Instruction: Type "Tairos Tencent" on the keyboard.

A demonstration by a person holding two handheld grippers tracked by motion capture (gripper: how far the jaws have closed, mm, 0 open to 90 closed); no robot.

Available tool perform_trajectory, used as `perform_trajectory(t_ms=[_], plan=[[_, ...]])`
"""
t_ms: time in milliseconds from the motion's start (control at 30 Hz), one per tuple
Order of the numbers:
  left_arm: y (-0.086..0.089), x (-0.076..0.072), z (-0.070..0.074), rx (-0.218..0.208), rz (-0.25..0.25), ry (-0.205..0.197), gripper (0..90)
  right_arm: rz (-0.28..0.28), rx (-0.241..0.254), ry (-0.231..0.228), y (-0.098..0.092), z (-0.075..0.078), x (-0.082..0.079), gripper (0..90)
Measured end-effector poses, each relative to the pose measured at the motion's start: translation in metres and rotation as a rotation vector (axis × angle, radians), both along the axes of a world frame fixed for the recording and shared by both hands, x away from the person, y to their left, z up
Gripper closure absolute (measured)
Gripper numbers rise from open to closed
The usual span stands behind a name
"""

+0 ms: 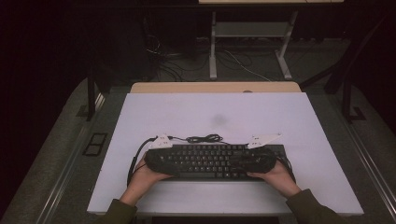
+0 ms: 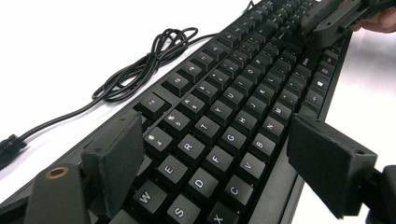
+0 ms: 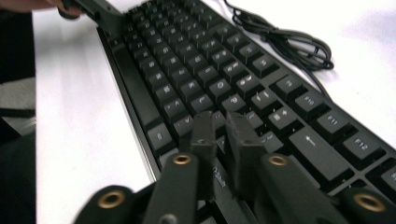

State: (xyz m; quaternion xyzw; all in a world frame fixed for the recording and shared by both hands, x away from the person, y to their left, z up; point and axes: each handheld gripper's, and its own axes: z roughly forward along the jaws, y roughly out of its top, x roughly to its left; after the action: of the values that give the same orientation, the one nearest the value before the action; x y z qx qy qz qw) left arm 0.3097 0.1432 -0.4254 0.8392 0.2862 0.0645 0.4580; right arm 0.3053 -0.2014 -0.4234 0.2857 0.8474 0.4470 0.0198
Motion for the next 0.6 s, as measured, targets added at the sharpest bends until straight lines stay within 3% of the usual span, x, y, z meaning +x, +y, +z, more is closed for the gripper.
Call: perform_trajectory(t_ms=[67, 367, 600], plan=[[0.002, -0.001, 0.001, -0.006, 0.004, -0.002, 18.2, 0.000, 0.006, -0.002, 0.000, 0.000, 0.000, 69.9], [0.009, -0.003, 0.003, -0.008, 0.008, -0.001, 18.2, -0.021, 0.065, -0.026, 0.004, 0.004, 0.005, 40.9], [0.016, -0.005, 0.003, -0.015, 0.017, -0.004, 18.2, -0.021, 0.081, -0.036, 0.012, 0.006, 0.010, 36.7]])
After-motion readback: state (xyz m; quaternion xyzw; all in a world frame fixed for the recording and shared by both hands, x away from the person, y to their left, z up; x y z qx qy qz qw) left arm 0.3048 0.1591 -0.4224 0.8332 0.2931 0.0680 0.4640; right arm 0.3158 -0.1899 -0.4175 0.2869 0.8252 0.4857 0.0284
